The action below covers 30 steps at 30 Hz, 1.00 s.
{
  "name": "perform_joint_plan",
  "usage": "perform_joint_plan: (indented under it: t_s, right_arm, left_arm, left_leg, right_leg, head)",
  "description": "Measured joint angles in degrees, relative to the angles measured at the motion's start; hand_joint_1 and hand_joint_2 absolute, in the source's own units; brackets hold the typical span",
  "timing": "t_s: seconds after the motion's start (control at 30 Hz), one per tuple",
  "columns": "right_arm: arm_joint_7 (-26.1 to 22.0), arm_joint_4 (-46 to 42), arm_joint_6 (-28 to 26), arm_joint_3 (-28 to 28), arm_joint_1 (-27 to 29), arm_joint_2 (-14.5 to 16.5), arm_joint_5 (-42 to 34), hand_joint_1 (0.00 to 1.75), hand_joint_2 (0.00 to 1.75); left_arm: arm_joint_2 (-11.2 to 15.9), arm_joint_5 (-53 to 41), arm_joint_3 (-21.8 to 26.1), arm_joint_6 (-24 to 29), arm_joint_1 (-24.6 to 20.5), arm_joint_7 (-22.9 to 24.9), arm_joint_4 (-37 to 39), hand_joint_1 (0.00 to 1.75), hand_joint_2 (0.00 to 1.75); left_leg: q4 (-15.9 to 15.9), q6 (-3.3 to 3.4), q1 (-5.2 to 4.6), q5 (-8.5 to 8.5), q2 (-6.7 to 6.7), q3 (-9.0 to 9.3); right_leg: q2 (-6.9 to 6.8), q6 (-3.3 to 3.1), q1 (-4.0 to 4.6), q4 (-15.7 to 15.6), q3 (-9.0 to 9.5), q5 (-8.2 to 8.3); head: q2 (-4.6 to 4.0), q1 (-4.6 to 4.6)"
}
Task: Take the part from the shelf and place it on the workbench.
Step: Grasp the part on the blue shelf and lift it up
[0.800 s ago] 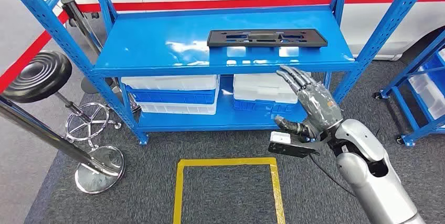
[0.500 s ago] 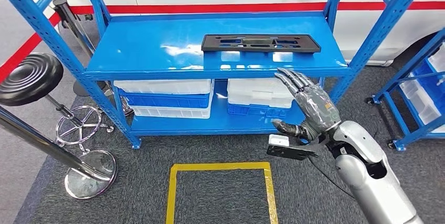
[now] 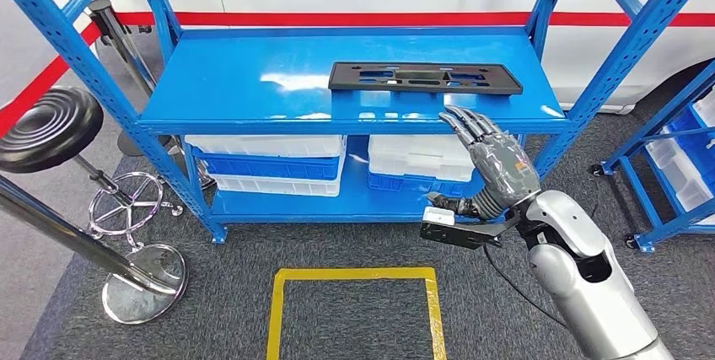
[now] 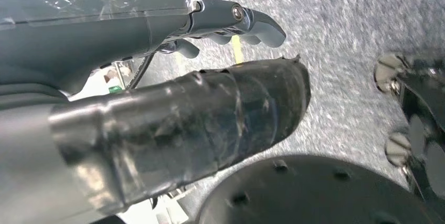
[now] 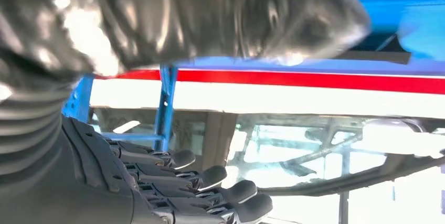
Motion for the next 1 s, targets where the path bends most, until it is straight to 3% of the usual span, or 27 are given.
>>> perform_joint_plan:
  t_s: [0.17, 0.23, 0.3, 0.33, 0.37, 0.4, 0.47, 0.5, 0.53, 0.63, 0.7, 0.8, 0.83, 0.87, 0.9, 0.97, 1.0]
  right_arm:
    - [0.6, 1.7, 0.1, 0.3, -1.3, 1.8, 0.2, 0.00, 1.75]
    - [0.7, 2.1, 0.1, 0.3, -2.0, 2.4, 0.2, 0.00, 1.75]
    - [0.7, 2.5, 0.1, 0.4, -2.3, 3.0, 0.2, 0.00, 1.75]
    - [0.7, 2.8, 0.1, 0.4, -2.4, 3.2, 0.2, 0.00, 1.75]
    - [0.7, 3.0, 0.2, 0.5, -2.4, 3.4, 0.2, 0.00, 1.75]
    - [0.7, 3.1, 0.2, 0.5, -2.5, 3.7, 0.2, 0.00, 1.75]
    - [0.8, 3.4, 0.2, 0.6, -2.9, 4.3, 0.2, 0.00, 1.75]
    - [0.8, 3.5, 0.3, 0.6, -3.1, 4.5, 0.3, 0.00, 1.75]
    - [0.9, 3.6, 0.4, 0.6, -3.3, 4.7, 0.4, 0.00, 1.75]
    - [1.4, 3.8, 0.5, 0.8, -3.7, 5.3, 0.9, 0.00, 1.75]
    - [1.7, 3.9, 0.5, 0.9, -4.0, 5.6, 1.2, 0.00, 1.75]
    - [2.1, 4.3, 0.4, 1.1, -4.2, 5.8, 1.6, 0.00, 1.75]
    - [2.2, 4.5, 0.4, 1.1, -4.2, 5.8, 1.7, 0.00, 1.75]
    - [2.4, 4.6, 0.4, 1.2, -4.2, 5.9, 1.8, 0.00, 1.75]
    - [2.6, 4.8, 0.4, 1.2, -4.2, 6.1, 1.9, 0.00, 1.75]
    - [3.1, 5.2, 0.3, 1.3, -4.4, 6.3, 2.4, 0.00, 1.75]
    - [3.2, 5.4, 0.1, 1.3, -4.6, 6.4, 2.7, 0.00, 1.75]
  left_arm:
    - [0.1, -0.4, 0.6, 0.0, -0.3, 0.0, 0.0, 0.00, 0.00]
    - [0.1, -0.5, 0.8, 0.0, -0.3, 0.1, 0.0, 0.00, 0.00]
    - [0.1, -0.5, 0.8, -0.1, -0.3, 0.1, 0.0, 0.00, 0.00]
    - [0.1, -0.5, 0.9, -0.1, -0.3, 0.1, 0.0, 0.00, 0.00]
    - [0.2, -0.5, 0.9, -0.1, -0.2, 0.1, 0.0, 0.00, 0.00]
    - [0.2, -0.5, 1.1, -0.1, -0.2, 0.1, 0.0, 0.00, 0.00]
    - [0.3, -0.5, 1.4, -0.1, -0.1, 0.1, 0.0, 0.00, 0.00]
    - [0.4, -0.6, 1.5, -0.1, -0.1, 0.1, 0.0, 0.00, 0.00]
    - [0.4, -0.6, 1.6, -0.1, -0.2, 0.0, 0.0, 0.00, 0.00]
    - [0.5, -0.9, 1.7, -0.1, -0.3, -0.1, 0.0, 0.00, 0.00]
    - [0.5, -1.2, 1.8, -0.2, -0.3, -0.1, 0.0, 0.00, 0.00]
    - [0.4, -1.5, 1.9, -0.3, -0.3, -0.1, 0.0, 0.00, 0.00]
    - [0.4, -1.5, 1.9, -0.3, -0.3, -0.1, 0.0, 0.00, 0.00]
    - [0.4, -1.6, 1.9, -0.3, -0.3, -0.1, 0.0, 0.00, 0.00]
    - [0.4, -1.7, 2.0, -0.3, -0.3, -0.1, 0.0, 0.00, 0.00]
    - [0.4, -2.0, 2.1, -0.3, -0.3, -0.1, 0.1, 0.00, 0.00]
    - [0.4, -2.1, 2.2, -0.4, -0.3, -0.1, 0.1, 0.00, 0.00]
  left_leg:
    - [1.4, -1.50, 0.02, -1.19, 0.05, -0.44]
    - [6.8, -1.89, 0.13, -3.69, 0.02, -3.09]
    - [14.6, -2.07, 0.14, -6.21, 0.02, -7.79]
    - [16.9, -2.06, 0.14, -6.29, 0.02, -9.55]
    - [17.2, -1.93, 0.13, -5.19, 0.02, -10.31]
    - [15.1, -1.69, 0.10, -2.98, 0.01, -9.89]
    - [7.4, -0.88, -0.14, 1.94, -0.05, -7.09]
    - [4.1, -0.51, -0.33, 3.16, -0.07, -5.74]
    - [2.2, -0.25, -0.52, 3.51, -0.07, -4.96]
    - [0.6, 0.23, -0.56, 3.08, -0.09, -4.16]
    - [-0.4, 0.78, -0.23, 3.19, -0.05, -3.20]
    - [-0.7, 1.46, -0.14, 2.72, -0.01, -2.26]
    - [-0.6, 1.52, -0.16, 2.44, -0.06, -2.02]
    - [-0.6, 1.50, -0.18, 2.09, -0.12, -1.71]
    - [-0.4, 1.42, -0.17, 1.70, -0.18, -1.32]
    - [0.0, 1.06, -0.19, 0.70, -0.25, -0.46]
    - [0.2, 0.74, -0.27, 0.23, -0.28, -0.26]
  right_leg:
    - [0.13, -2.43, 0.29, -1.1, 0.73, -0.75]
    - [0.02, -3.12, 0.24, -1.4, 1.36, -0.98]
    - [-0.01, -3.51, 0.47, -1.5, 1.61, -1.26]
    - [0.04, -3.63, 0.60, -1.5, 1.76, -1.42]
    - [0.14, -3.70, 0.71, -1.5, 2.00, -1.61]
    - [0.26, -3.69, 0.80, -1.5, 2.35, -1.84]
    - [0.47, -3.51, 0.98, -1.5, 3.11, -2.37]
    - [0.54, -3.33, 1.06, -1.5, 3.30, -2.57]
    - [0.56, -3.08, 1.09, -1.6, 3.34, -2.69]
    - [0.44, -2.18, 1.04, -2.0, 3.52, -2.87]
    - [0.32, -1.73, 1.09, -0.1, 2.89, -4.03]
    - [0.26, -1.33, 1.04, 9.9, -2.56, -7.80]
    - [0.25, -1.20, 1.01, 12.5, -4.37, -8.13]
    - [0.24, -1.11, 0.96, 13.2, -5.32, -7.32]
    - [0.22, -1.09, 0.91, 11.7, -5.15, -5.44]
    - [0.11, -1.30, 0.85, 4.7, -2.54, -0.86]
    - [0.08, -1.51, 0.96, 1.5, -1.13, 0.29]
  head:
    - [0.00, -0.04]
    - [0.00, -0.11]
    - [0.00, -0.15]
    - [0.00, -0.15]
    - [0.00, -0.15]
    - [0.00, -0.16]
    - [0.00, -0.14]
    - [0.00, -0.14]
    - [0.00, -0.12]
    - [0.00, -0.09]
    - [0.00, -0.08]
    - [0.00, -0.06]
    - [0.00, -0.06]
    - [0.00, -0.06]
    - [0.00, -0.06]
    - [0.00, -0.06]
    - [0.00, -0.05]
